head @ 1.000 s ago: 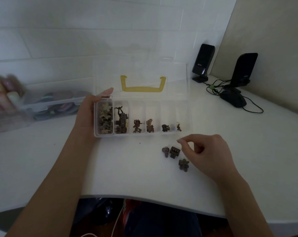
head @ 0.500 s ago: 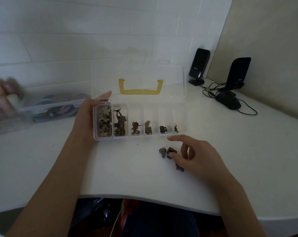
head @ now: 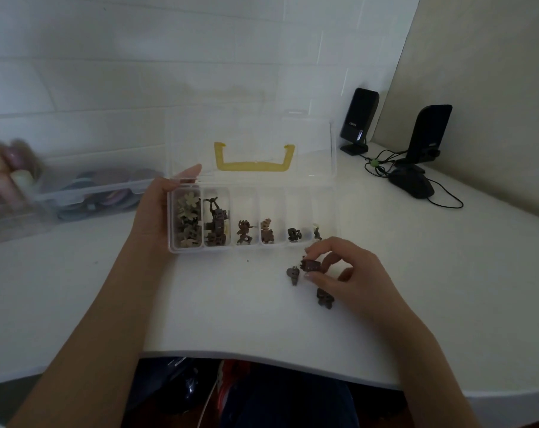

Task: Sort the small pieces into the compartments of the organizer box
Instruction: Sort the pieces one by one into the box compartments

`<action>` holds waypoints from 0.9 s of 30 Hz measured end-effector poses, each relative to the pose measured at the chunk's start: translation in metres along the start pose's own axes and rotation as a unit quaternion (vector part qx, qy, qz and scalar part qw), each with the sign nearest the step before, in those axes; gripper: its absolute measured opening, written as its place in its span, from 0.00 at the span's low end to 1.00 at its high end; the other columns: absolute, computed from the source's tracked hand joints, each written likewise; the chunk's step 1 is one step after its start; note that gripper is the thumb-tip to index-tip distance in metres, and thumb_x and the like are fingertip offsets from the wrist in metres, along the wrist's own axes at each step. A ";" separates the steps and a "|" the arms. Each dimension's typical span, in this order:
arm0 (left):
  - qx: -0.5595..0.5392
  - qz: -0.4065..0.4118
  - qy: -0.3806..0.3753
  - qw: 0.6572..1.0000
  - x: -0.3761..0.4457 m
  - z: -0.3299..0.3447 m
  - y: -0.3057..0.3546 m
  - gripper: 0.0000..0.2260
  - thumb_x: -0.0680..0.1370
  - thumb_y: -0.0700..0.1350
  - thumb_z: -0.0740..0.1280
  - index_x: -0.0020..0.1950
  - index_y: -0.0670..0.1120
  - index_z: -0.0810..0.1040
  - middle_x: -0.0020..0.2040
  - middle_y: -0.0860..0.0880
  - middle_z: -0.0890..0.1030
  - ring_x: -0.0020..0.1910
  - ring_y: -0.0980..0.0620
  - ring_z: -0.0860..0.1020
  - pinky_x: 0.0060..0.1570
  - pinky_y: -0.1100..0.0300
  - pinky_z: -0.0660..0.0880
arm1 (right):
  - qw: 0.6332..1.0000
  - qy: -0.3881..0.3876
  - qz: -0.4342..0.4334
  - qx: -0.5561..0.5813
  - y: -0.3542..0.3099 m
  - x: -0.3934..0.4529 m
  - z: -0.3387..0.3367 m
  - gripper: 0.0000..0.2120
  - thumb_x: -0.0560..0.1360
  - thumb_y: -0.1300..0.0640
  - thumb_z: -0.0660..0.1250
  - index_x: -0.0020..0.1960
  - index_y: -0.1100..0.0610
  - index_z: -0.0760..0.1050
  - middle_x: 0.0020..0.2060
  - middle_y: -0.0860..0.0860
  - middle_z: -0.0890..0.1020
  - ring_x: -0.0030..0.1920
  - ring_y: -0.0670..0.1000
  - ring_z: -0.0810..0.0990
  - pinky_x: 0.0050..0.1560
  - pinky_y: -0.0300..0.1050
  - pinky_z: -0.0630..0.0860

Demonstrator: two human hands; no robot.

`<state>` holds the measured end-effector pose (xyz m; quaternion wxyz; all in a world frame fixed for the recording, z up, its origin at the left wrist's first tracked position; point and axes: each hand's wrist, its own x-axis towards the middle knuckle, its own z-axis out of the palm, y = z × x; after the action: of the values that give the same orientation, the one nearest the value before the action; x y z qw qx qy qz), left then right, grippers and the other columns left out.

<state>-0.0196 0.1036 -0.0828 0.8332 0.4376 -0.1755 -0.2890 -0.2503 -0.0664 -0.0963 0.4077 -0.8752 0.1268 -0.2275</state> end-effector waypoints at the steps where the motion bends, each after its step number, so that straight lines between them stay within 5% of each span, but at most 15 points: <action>1: -0.002 0.004 -0.009 1.000 0.000 -0.001 0.000 0.15 0.63 0.49 0.69 0.47 0.51 0.86 0.42 0.49 0.85 0.39 0.49 0.84 0.37 0.55 0.80 | 1.000 0.007 -0.002 0.009 0.000 0.000 0.000 0.11 0.68 0.63 0.74 0.44 0.50 0.78 0.44 0.41 0.81 0.39 0.45 0.80 0.32 0.37 0.74; 4: 0.004 0.005 -0.020 1.000 0.000 -0.002 -0.001 0.24 0.52 0.52 0.73 0.48 0.51 0.86 0.42 0.50 0.85 0.40 0.49 0.84 0.38 0.55 0.80 | 0.998 0.050 -0.003 0.038 0.001 0.001 0.000 0.11 0.68 0.63 0.74 0.43 0.50 0.76 0.44 0.41 0.82 0.38 0.46 0.80 0.32 0.34 0.72; 7: -0.001 0.004 -0.016 1.000 0.002 -0.003 -0.002 0.14 0.66 0.47 0.66 0.47 0.52 0.86 0.42 0.50 0.85 0.39 0.50 0.84 0.39 0.55 0.79 | 0.996 0.089 -0.005 0.026 0.000 0.001 -0.002 0.11 0.68 0.62 0.73 0.42 0.50 0.74 0.43 0.40 0.81 0.38 0.45 0.79 0.31 0.32 0.70; 13: -0.007 -0.019 0.006 1.000 0.006 -0.005 -0.002 0.16 0.74 0.46 0.58 0.49 0.51 0.85 0.42 0.49 0.84 0.39 0.48 0.82 0.38 0.55 0.79 | 0.991 0.128 -0.037 0.036 -0.011 0.007 0.004 0.10 0.68 0.61 0.74 0.42 0.50 0.75 0.44 0.39 0.81 0.39 0.45 0.78 0.33 0.34 0.71; 16: -0.007 -0.017 -0.004 1.000 0.004 -0.001 -0.002 0.14 0.66 0.46 0.64 0.46 0.51 0.86 0.41 0.48 0.84 0.38 0.48 0.83 0.36 0.56 0.80 | 0.992 0.085 -0.084 0.029 -0.033 0.020 0.010 0.08 0.68 0.62 0.73 0.43 0.53 0.76 0.45 0.42 0.81 0.39 0.44 0.78 0.35 0.32 0.71; 19: -0.017 -0.021 0.003 1.000 0.005 -0.003 -0.002 0.13 0.72 0.46 0.62 0.51 0.50 0.84 0.44 0.45 0.83 0.39 0.46 0.82 0.38 0.54 0.79 | 0.990 0.026 -0.136 -0.013 -0.060 0.041 0.022 0.08 0.69 0.63 0.72 0.42 0.53 0.76 0.45 0.43 0.81 0.39 0.43 0.76 0.37 0.32 0.69; 22: -0.017 -0.054 -0.002 0.998 0.005 -0.005 0.000 0.20 0.72 0.47 0.63 0.63 0.45 0.76 0.51 0.42 0.81 0.45 0.43 0.80 0.44 0.51 0.77 | 0.977 0.012 -0.192 -0.090 -0.080 0.064 0.037 0.05 0.72 0.61 0.69 0.45 0.52 0.77 0.46 0.44 0.82 0.44 0.45 0.74 0.42 0.37 0.71; 27: -0.022 -0.020 -0.011 0.999 0.001 -0.001 -0.003 0.19 0.67 0.47 0.66 0.58 0.49 0.79 0.44 0.44 0.82 0.37 0.47 0.80 0.38 0.56 0.77 | 0.947 0.046 -0.239 -0.209 -0.080 0.088 0.063 0.05 0.72 0.58 0.68 0.48 0.54 0.74 0.41 0.48 0.81 0.46 0.52 0.74 0.45 0.49 0.70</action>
<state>-0.0189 0.1022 -0.0862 0.8347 0.4194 -0.1693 -0.3141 -0.1397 -0.0105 -0.0438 0.1432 -0.9340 -0.0224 -0.3267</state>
